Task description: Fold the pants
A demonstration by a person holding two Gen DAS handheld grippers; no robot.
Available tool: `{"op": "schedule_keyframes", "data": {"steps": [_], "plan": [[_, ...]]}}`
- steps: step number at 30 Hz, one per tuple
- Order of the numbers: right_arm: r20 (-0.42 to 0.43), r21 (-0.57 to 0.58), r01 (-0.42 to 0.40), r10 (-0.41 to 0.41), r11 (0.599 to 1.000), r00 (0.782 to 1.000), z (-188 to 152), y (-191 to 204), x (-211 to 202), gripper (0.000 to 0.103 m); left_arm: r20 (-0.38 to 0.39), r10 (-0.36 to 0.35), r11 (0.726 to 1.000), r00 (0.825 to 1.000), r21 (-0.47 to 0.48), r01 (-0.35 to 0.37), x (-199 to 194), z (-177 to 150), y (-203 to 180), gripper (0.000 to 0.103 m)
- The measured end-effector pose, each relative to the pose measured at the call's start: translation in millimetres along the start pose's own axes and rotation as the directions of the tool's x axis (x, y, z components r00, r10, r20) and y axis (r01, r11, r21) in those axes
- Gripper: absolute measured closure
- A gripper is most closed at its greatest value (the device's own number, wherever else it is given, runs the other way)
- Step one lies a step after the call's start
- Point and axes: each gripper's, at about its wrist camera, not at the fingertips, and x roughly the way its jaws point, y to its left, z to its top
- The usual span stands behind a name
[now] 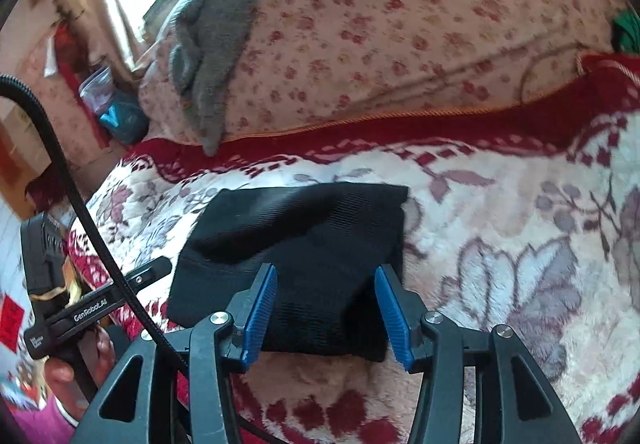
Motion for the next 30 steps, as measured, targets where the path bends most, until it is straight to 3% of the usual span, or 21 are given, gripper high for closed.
{"op": "schedule_keyframes", "data": {"steps": [4, 10, 16, 21, 25, 30], "plan": [[-0.024, 0.028, 0.012, -0.011, 1.0, 1.0, 5.3, -13.4, 10.6, 0.054, -0.012, -0.017, 0.999, 1.0, 0.047, 0.017, 10.9, 8.1, -6.4, 0.056], [-0.022, 0.101, -0.035, 0.037, 0.994, 0.999, 18.3, -36.1, 24.9, 0.05, -0.051, -0.1, 0.983, 0.994, 0.148, 0.107, 29.8, 22.1, -15.1, 0.055], [-0.032, 0.116, -0.077, 0.081, 0.99, 0.996, 24.8, -41.3, 37.4, 0.041, -0.122, -0.191, 0.967, 0.974, 0.144, 0.208, 45.8, 39.8, -0.6, 0.055], [-0.059, 0.13, -0.086, 0.095, 0.988, 0.994, 27.1, -44.5, 51.6, 0.041, -0.102, -0.114, 0.978, 0.988, 0.163, 0.129, 48.1, 50.3, 11.7, 0.055], [-0.07, 0.142, -0.098, 0.109, 0.985, 0.992, 30.3, -47.4, 60.8, 0.041, -0.132, -0.124, 0.982, 0.983, 0.127, 0.141, 60.0, 51.6, 22.4, 0.055], [-0.069, 0.115, -0.095, 0.103, 0.989, 0.992, 32.7, -42.1, 65.6, 0.044, -0.112, -0.18, 0.97, 0.977, 0.146, 0.195, 67.7, 54.4, 17.6, 0.055]]}}
